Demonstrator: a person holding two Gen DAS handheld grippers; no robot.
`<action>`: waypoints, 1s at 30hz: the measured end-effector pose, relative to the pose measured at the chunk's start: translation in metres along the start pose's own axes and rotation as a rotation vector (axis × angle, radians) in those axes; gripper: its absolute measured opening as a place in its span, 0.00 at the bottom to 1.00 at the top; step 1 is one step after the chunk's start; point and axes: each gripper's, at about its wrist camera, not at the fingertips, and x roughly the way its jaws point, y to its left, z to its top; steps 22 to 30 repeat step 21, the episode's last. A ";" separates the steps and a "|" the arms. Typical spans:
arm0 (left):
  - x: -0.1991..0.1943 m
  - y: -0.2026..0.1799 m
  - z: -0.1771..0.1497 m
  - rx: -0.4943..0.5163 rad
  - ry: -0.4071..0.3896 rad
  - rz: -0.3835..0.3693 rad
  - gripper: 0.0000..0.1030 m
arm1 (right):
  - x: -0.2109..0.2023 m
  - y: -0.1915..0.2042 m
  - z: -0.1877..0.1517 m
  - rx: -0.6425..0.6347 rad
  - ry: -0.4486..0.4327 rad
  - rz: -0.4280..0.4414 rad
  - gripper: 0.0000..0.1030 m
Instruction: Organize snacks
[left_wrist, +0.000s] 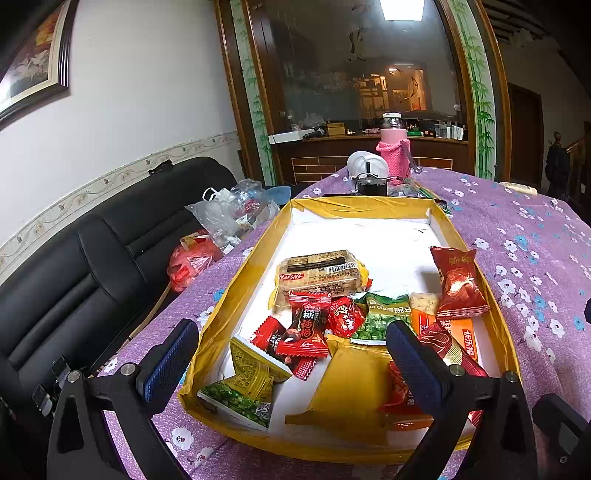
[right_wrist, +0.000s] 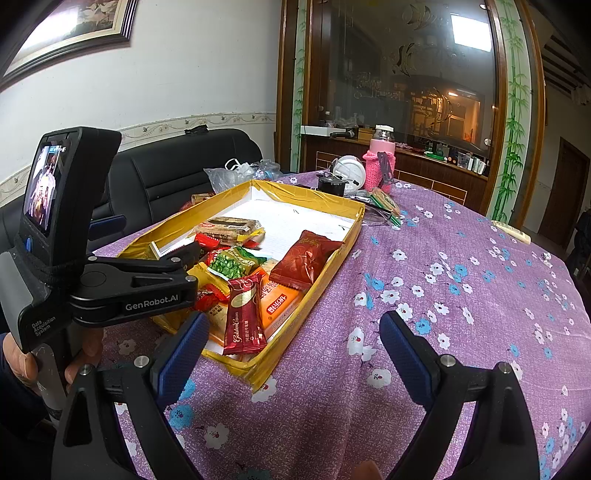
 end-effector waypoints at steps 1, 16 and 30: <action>0.000 0.000 0.000 -0.001 0.000 0.000 1.00 | 0.000 0.000 0.000 0.000 0.000 0.000 0.91; -0.002 0.001 -0.001 0.010 -0.008 0.013 1.00 | 0.000 0.000 0.000 -0.002 0.000 0.000 0.91; -0.004 0.001 -0.002 0.017 -0.022 0.027 1.00 | 0.000 0.000 0.000 0.000 0.000 0.000 0.91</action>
